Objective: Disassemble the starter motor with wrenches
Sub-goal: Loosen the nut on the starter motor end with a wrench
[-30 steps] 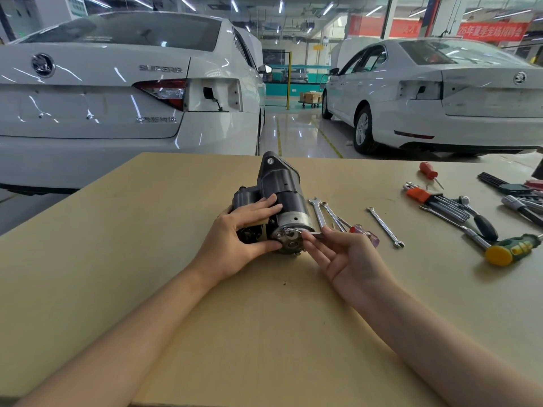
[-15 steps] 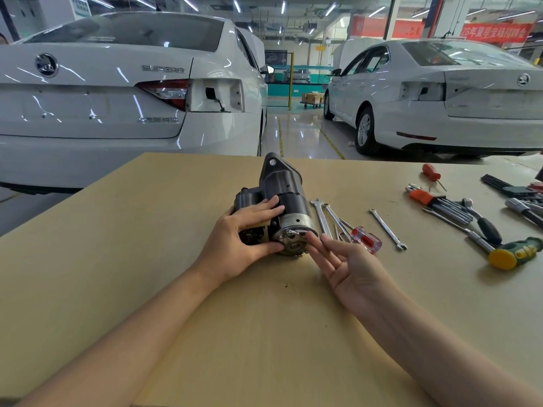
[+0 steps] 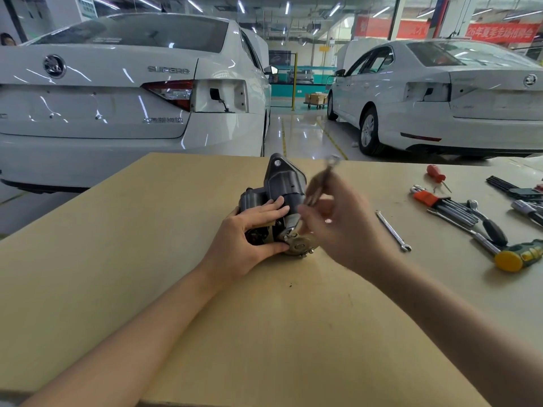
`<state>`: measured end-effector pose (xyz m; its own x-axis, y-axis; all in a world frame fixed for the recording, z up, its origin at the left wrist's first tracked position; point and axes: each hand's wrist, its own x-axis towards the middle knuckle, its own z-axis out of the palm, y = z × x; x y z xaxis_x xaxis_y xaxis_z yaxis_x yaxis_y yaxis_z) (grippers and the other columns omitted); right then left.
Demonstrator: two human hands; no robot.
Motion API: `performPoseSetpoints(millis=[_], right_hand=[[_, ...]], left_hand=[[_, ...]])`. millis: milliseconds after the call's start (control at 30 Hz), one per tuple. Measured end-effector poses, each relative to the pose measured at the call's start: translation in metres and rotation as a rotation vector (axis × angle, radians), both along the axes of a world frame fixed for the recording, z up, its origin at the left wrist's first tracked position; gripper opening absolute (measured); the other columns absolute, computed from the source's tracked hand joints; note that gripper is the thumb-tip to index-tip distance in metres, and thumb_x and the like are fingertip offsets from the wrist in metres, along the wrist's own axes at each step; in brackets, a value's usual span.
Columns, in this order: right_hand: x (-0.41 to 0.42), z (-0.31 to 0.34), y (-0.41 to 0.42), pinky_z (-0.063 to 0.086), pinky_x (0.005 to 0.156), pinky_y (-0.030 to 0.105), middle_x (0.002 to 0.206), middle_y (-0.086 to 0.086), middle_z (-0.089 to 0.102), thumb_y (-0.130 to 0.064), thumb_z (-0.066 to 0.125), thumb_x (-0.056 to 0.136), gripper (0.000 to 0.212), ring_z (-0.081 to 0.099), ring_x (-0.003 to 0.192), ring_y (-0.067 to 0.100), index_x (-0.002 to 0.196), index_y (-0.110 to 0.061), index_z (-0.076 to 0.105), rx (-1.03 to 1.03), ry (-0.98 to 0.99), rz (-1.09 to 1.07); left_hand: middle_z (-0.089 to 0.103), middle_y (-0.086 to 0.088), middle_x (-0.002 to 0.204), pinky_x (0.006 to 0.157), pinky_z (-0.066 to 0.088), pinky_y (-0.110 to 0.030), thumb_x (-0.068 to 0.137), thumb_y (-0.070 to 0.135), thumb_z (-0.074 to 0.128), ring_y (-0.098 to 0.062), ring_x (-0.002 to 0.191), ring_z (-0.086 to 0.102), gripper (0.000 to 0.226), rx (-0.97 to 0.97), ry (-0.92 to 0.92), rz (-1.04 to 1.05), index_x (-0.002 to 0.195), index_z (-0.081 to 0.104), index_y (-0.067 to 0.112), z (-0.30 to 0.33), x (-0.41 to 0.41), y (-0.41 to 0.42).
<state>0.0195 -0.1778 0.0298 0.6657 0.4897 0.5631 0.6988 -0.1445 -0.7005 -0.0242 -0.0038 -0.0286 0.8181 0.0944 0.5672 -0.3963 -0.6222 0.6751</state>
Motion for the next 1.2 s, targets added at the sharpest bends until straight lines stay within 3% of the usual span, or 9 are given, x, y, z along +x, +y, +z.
performPoseSetpoints(millis=[100,200,267,300,367,500,567,900,1200], right_hand=[[-0.001,0.014,0.015,0.040,0.060,0.026,0.074,-0.002,0.053,0.002,0.060,0.085,0.012,0.046,0.066,0.014,0.085,-0.009,0.056,-0.332,-0.474,0.113],[-0.003,0.011,0.024,0.035,0.065,0.020,0.079,-0.005,0.051,-0.002,0.061,0.087,0.009,0.041,0.070,0.006,0.093,-0.003,0.069,-0.465,-0.551,0.255],[-0.004,0.003,0.021,0.043,0.066,0.022,0.082,-0.001,0.062,-0.003,0.063,0.087,0.011,0.052,0.071,0.007,0.095,-0.004,0.071,-0.201,-0.388,0.231],[-0.004,0.000,0.017,0.046,0.064,0.021,0.079,-0.003,0.064,-0.002,0.063,0.087,0.010,0.056,0.068,0.006,0.094,-0.005,0.071,0.030,-0.214,0.199],[0.000,-0.008,0.005,0.047,0.058,0.019,0.071,-0.004,0.063,0.000,0.059,0.090,0.009,0.057,0.059,0.009,0.089,-0.007,0.064,0.450,0.194,0.162],[0.006,-0.033,-0.011,0.053,0.052,0.025,0.066,0.011,0.058,0.005,0.051,0.092,0.014,0.061,0.050,0.018,0.084,-0.006,0.051,0.787,0.918,0.021],[0.005,-0.038,-0.011,0.052,0.048,0.023,0.062,0.011,0.055,0.008,0.048,0.091,0.017,0.060,0.046,0.017,0.080,-0.004,0.051,0.839,1.103,-0.012],[-0.006,-0.036,-0.003,0.056,0.047,0.025,0.049,0.009,0.059,0.010,0.046,0.091,0.016,0.064,0.045,0.019,0.081,-0.002,0.052,0.896,1.285,-0.010],[-0.011,-0.034,-0.001,0.056,0.048,0.028,0.056,0.013,0.066,0.012,0.045,0.090,0.014,0.071,0.057,0.026,0.091,0.000,0.051,0.900,1.299,-0.001]], left_hand=[[0.068,0.027,0.105,0.099,0.044,-0.029,0.065,0.015,0.089,0.004,0.106,0.060,0.051,0.013,-0.010,0.012,0.100,0.069,0.046,-0.002,0.001,0.001],[0.063,0.031,0.073,0.070,0.043,-0.008,0.063,0.016,0.081,0.010,0.074,0.059,0.046,-0.023,0.020,0.040,0.074,0.062,0.057,-0.003,0.003,0.003],[0.066,0.031,0.084,0.084,0.048,-0.022,0.064,0.016,0.088,0.012,0.087,0.061,0.044,-0.012,0.007,0.025,0.085,0.068,0.049,-0.003,0.002,0.002],[0.067,0.029,0.103,0.097,0.045,-0.033,0.065,0.016,0.089,0.013,0.102,0.058,0.048,0.017,-0.015,0.021,0.102,0.070,0.041,-0.003,0.002,0.002],[0.056,0.022,0.131,0.116,0.028,-0.044,0.066,0.019,0.087,0.015,0.124,0.046,0.064,0.052,-0.022,0.017,0.123,0.062,0.033,-0.002,0.001,0.002],[0.052,0.017,0.138,0.118,0.024,-0.049,0.066,0.019,0.087,0.011,0.129,0.043,0.069,0.036,-0.007,0.020,0.126,0.057,0.036,0.001,0.000,0.000],[0.053,0.013,0.137,0.117,0.027,-0.050,0.066,0.017,0.087,0.009,0.129,0.043,0.070,0.034,-0.013,0.022,0.126,0.057,0.034,0.001,0.000,0.000],[0.054,0.014,0.138,0.117,0.026,-0.051,0.066,0.020,0.086,0.008,0.130,0.044,0.069,0.035,-0.008,0.028,0.127,0.057,0.032,0.000,0.001,0.000],[0.054,0.013,0.138,0.117,0.027,-0.051,0.064,0.031,0.081,0.007,0.130,0.044,0.067,0.022,-0.014,0.017,0.127,0.058,0.033,0.001,0.000,0.000]])
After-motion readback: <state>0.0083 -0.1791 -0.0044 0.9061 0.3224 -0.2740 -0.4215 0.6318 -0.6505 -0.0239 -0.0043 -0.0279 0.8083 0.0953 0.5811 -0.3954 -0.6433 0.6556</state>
